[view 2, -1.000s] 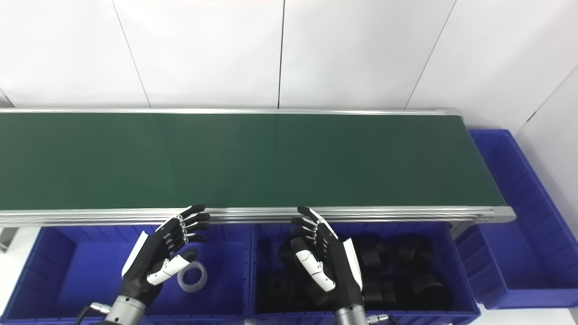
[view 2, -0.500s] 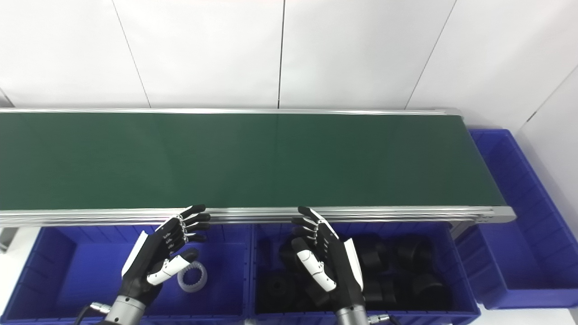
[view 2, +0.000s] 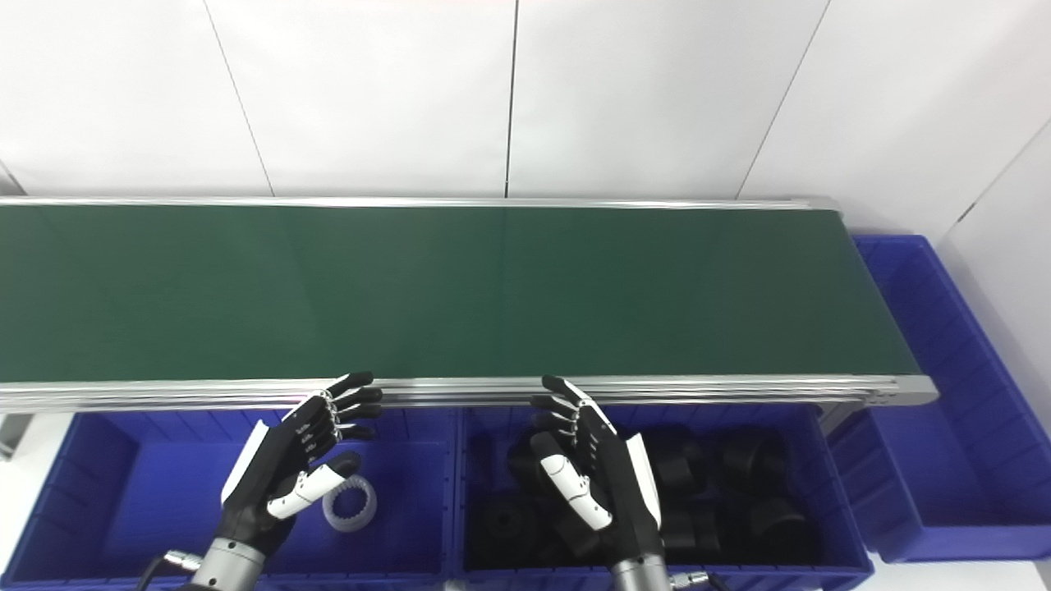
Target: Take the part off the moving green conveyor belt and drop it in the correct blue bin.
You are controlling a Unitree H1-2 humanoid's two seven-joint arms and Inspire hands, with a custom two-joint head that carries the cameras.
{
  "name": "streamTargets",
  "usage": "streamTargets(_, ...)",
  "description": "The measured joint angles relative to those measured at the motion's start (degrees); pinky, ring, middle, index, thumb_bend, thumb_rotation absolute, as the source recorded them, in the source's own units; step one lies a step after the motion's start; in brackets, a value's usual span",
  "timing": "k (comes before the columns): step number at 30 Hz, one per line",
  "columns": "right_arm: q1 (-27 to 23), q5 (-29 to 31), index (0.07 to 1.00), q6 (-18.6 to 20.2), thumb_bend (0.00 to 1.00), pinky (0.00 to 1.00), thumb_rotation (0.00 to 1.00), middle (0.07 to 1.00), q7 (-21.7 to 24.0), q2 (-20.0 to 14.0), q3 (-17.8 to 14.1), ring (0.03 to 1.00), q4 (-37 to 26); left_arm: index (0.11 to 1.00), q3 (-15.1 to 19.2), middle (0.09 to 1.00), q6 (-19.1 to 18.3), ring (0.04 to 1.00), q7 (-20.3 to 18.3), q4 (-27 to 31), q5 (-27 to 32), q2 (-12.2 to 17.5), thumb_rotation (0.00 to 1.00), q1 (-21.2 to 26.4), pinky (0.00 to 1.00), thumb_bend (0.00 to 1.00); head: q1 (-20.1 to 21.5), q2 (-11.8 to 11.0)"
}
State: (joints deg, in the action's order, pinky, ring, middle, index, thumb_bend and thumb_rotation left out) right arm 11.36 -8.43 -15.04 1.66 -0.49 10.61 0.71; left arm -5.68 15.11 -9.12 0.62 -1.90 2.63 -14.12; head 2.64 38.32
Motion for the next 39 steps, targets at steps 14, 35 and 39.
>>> streamTargets(14,0.02,0.03,0.844,0.01,0.59,0.66,0.74,0.77,0.03,-0.01,-0.03,0.731,-0.01,0.821,-0.07,0.779,0.1,0.739,0.02,0.0,0.0,0.0,0.61,-0.02,0.66,0.82,0.0,0.0)
streamTargets(35,0.14,0.6,0.862,-0.07,0.43,0.65,0.73,0.773,0.6,-2.42,-0.63,0.73,0.15,0.814,-1.43,0.787,1.62,0.731,0.61,-3.11,-0.59,-1.8,0.55,-0.04,0.66,0.85,-18.09,-6.84)
streamTargets(39,0.15,0.59,0.87,-0.1,0.39,0.64,0.72,0.774,0.58,-2.73,-0.77,0.73,0.22,0.808,-1.99,0.779,2.55,0.728,1.43,-3.48,-2.08,-2.02,0.54,0.0,0.65,0.87,-19.51,-8.53)
